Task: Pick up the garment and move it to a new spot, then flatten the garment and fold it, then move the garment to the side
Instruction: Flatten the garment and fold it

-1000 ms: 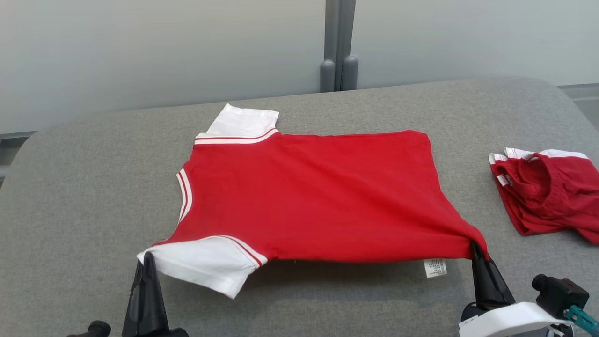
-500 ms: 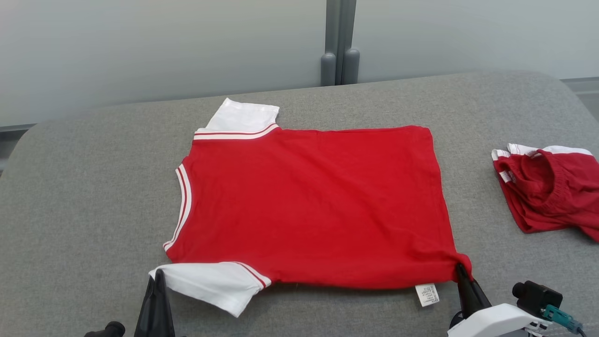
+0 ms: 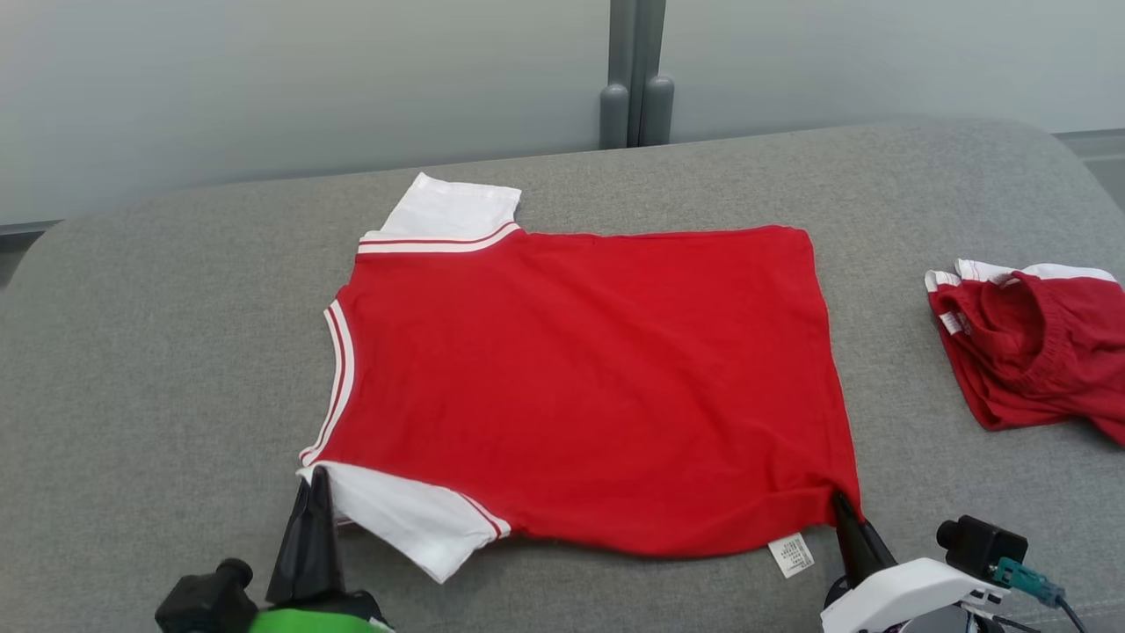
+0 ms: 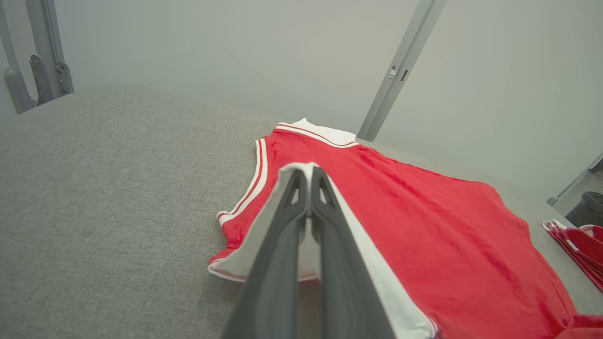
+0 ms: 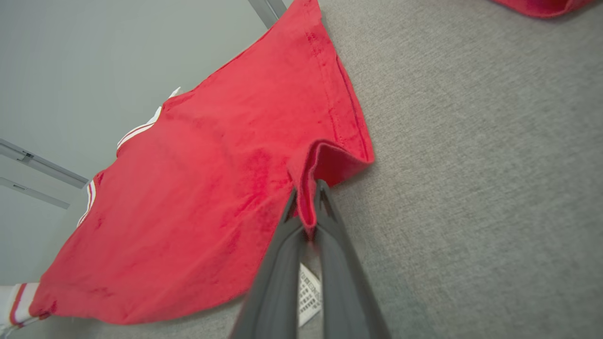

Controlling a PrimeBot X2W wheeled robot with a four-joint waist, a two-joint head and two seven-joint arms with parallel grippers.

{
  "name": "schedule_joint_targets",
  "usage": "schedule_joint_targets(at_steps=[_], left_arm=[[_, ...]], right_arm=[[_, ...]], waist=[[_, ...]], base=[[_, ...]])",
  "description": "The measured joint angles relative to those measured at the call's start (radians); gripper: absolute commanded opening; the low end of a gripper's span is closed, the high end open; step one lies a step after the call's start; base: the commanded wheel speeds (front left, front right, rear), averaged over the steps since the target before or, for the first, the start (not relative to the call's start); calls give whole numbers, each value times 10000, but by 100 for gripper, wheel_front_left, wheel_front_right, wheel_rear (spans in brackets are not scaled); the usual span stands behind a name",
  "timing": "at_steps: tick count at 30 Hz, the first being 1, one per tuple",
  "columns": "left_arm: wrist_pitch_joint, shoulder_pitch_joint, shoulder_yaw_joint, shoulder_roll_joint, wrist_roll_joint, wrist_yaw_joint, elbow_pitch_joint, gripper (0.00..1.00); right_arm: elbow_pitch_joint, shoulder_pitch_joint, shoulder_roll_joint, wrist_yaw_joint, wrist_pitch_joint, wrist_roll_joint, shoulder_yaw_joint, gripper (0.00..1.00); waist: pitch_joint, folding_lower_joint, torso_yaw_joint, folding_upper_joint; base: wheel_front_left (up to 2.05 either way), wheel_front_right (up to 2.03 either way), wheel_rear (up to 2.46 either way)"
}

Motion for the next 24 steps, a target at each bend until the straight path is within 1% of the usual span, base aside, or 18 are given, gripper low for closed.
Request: schedule_joint_targets(at_steps=[6,13,18,24], left_arm=[[-2,-995,-75,0,-54,-134,449,0],[-15,-2712,-123,0,-209,-240,1515,0],[-15,-3931,-180,-2,-439,-259,2614,0],[-15,-4914,-17,-4,-568,-121,3795,0]], right_arm=[[-86,-213,8,0,217,686,140,0],[-196,-949,10,0,520,1358,138,0],[221,-1658,8,-2,704,1563,92,0],[700,-2412,13,0,625,1733,362,0]], waist=[[172,0,-81,0],[565,0,-236,0],[959,0,-365,0],[1422,0,-558,0]], base=[[0,0,0],[0,0,0],[0,0,0],[0,0,0]])
